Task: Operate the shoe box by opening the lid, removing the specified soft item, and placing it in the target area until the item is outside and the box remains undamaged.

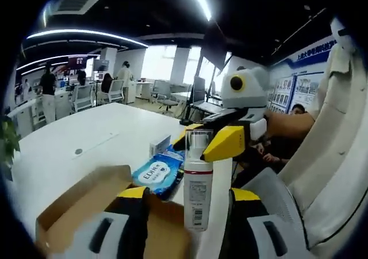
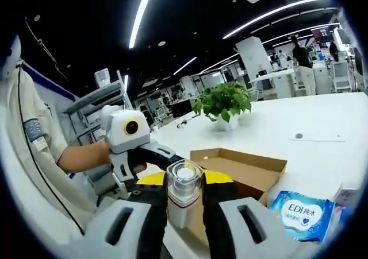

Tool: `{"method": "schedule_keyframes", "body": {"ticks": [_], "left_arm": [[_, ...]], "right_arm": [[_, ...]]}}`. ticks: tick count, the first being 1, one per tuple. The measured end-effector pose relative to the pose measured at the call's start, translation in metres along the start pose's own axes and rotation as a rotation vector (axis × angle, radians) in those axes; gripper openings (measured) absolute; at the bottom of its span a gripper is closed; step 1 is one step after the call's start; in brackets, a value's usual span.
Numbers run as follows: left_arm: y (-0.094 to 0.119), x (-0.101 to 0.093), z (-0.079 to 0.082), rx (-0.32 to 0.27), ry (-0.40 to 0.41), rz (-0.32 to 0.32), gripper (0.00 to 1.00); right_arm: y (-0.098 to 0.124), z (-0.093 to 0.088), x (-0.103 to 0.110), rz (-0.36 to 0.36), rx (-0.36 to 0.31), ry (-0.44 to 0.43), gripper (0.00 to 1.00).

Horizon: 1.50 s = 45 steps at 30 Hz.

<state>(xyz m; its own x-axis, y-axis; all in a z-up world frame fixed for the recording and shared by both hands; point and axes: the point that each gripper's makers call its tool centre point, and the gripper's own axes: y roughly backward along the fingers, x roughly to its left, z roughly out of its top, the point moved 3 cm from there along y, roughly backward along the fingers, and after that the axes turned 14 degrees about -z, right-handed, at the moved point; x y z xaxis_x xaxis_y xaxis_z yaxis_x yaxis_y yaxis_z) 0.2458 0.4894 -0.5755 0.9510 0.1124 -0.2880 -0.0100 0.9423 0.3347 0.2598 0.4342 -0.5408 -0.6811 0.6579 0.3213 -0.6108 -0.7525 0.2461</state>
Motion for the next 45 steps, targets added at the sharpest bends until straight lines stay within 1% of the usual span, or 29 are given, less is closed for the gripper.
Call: {"method": "schedule_keyframes", "body": {"ticks": [2,4,6,10,14,18,25,31,39,45], "left_arm": [[0.004,0.001,0.000,-0.007,0.006,0.021,0.59],[0.007,0.002,-0.001,-0.016,0.009,0.039,0.63],[0.011,0.003,-0.002,-0.014,0.007,0.063,0.67],[0.020,0.005,-0.005,-0.009,0.003,0.095,0.71],[0.029,0.007,-0.008,-0.010,0.006,0.136,0.78],[0.039,0.009,-0.011,-0.015,0.016,0.172,0.81],[0.052,0.010,-0.016,-0.015,0.024,0.222,0.85],[0.060,0.008,-0.020,-0.020,0.038,0.251,0.90],[0.070,0.006,-0.027,-0.017,0.055,0.279,0.93],[0.078,0.005,-0.029,-0.037,0.073,0.302,0.96]], "right_arm": [[0.000,0.003,-0.002,-0.003,-0.004,0.009,0.19],[0.000,0.005,-0.003,-0.003,-0.008,0.013,0.20],[0.000,0.008,-0.005,-0.003,-0.010,0.020,0.20],[0.000,0.012,-0.009,-0.006,-0.015,0.040,0.20],[0.000,0.019,-0.017,-0.014,-0.025,0.065,0.20],[0.002,0.028,-0.025,-0.025,-0.041,0.093,0.20],[0.005,0.038,-0.042,-0.048,-0.049,0.138,0.20],[0.008,0.045,-0.058,-0.073,-0.046,0.178,0.20],[0.008,0.053,-0.082,-0.101,-0.051,0.235,0.20],[0.005,0.057,-0.100,-0.120,-0.057,0.271,0.20]]}}
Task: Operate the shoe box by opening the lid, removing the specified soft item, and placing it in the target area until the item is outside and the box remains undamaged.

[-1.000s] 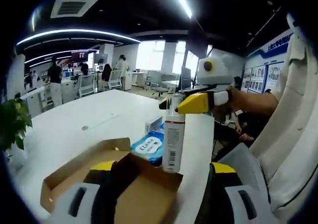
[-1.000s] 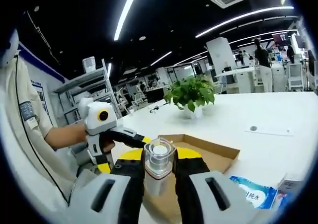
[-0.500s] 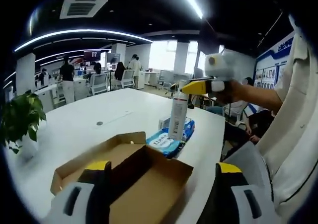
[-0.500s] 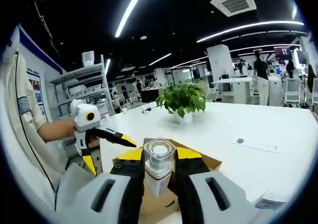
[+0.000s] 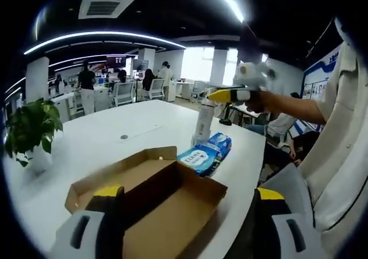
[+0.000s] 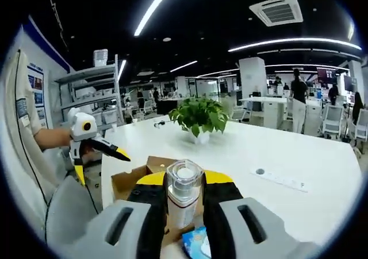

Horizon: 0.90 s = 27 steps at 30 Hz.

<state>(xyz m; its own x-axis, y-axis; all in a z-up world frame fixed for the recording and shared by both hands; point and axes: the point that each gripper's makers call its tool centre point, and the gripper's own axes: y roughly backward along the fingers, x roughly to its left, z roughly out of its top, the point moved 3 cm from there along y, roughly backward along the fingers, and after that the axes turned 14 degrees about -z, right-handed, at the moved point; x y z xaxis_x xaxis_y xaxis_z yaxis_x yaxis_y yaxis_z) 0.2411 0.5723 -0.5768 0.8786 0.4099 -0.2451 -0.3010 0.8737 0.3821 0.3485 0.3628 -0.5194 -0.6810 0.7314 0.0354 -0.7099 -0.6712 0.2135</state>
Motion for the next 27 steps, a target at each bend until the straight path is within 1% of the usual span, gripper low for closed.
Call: {"method": "schedule_keyframes", "body": {"ticks": [11,17,21,27], "left_arm": [[0.005,0.005,-0.006,0.011,0.019,0.040,1.00],[0.007,0.010,-0.008,0.007,0.038,0.050,1.00],[0.011,0.014,-0.010,0.001,0.049,0.064,1.00],[0.019,0.020,-0.012,-0.014,0.062,0.081,1.00]], "right_arm": [[-0.016,-0.005,-0.028,-0.025,-0.004,0.033,0.20],[-0.027,-0.015,-0.044,-0.035,0.025,0.040,0.20],[-0.033,-0.022,-0.055,-0.040,0.036,0.061,0.20],[-0.044,-0.032,-0.067,-0.029,0.052,0.096,0.20]]}}
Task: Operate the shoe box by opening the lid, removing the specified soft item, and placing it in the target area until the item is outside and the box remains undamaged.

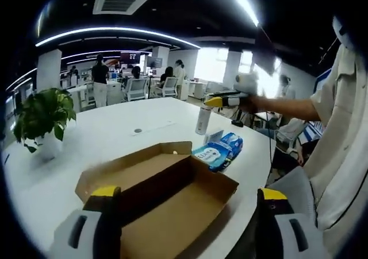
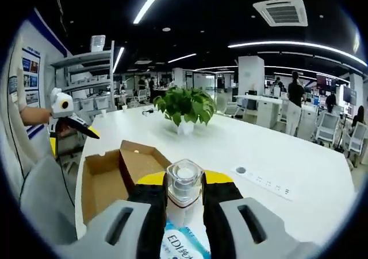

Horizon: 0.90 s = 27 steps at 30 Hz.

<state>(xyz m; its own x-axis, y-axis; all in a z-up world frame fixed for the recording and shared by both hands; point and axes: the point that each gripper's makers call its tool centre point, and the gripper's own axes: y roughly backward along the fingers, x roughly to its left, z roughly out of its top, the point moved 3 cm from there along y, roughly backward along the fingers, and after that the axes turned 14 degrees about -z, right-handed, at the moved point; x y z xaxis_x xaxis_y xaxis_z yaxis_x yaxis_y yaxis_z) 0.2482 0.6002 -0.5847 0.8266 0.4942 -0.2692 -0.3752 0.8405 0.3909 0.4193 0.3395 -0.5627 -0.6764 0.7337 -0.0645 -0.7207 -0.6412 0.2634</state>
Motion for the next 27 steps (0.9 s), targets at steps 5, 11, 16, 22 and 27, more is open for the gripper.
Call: {"method": "schedule_keyframes", "body": {"ticks": [5,11,16,22,27], "left_arm": [[0.003,0.005,-0.002,0.000,0.011,0.020,1.00],[0.004,0.010,-0.005,0.007,0.019,0.043,1.00],[0.006,0.014,-0.009,0.015,0.030,0.062,1.00],[0.010,0.018,-0.013,0.024,0.042,0.084,1.00],[0.011,0.018,-0.019,0.037,0.049,0.093,1.00]], "right_arm": [[-0.012,-0.013,-0.010,0.000,0.020,0.027,0.20],[-0.023,-0.033,-0.020,-0.032,0.048,0.042,0.20],[-0.031,-0.052,-0.027,-0.077,0.060,0.046,0.20],[-0.036,-0.072,-0.030,-0.102,0.087,0.053,0.20],[-0.040,-0.087,-0.034,-0.131,0.105,0.038,0.20]]}}
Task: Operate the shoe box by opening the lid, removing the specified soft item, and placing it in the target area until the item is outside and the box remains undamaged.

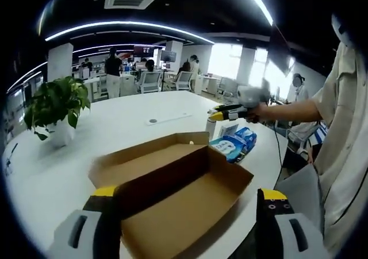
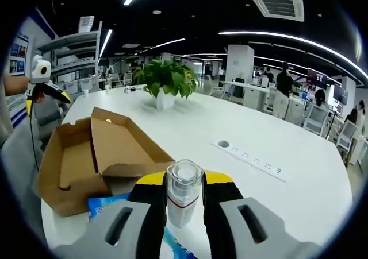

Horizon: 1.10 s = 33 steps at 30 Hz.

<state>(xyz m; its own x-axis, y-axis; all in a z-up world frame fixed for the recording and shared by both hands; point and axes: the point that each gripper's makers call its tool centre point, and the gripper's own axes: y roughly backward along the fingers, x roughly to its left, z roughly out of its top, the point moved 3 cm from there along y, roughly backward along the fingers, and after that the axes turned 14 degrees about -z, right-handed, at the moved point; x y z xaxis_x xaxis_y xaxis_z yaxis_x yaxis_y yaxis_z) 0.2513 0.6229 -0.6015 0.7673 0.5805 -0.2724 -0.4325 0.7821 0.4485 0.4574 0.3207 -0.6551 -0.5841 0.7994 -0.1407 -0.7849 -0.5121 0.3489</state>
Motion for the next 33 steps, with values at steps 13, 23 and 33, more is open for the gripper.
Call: {"method": "schedule_keyframes", "body": {"ticks": [13,23,33], "left_arm": [[-0.001,0.006,-0.013,0.028,0.020,0.012,0.98],[-0.005,0.003,-0.019,0.039,0.024,0.008,0.97],[-0.005,-0.002,-0.019,0.040,0.022,0.009,0.97]], "right_arm": [[-0.007,-0.019,0.005,-0.019,0.019,0.037,0.21],[-0.002,-0.021,0.008,-0.029,0.028,0.051,0.21],[0.004,-0.022,0.012,-0.027,0.041,0.089,0.22]]}}
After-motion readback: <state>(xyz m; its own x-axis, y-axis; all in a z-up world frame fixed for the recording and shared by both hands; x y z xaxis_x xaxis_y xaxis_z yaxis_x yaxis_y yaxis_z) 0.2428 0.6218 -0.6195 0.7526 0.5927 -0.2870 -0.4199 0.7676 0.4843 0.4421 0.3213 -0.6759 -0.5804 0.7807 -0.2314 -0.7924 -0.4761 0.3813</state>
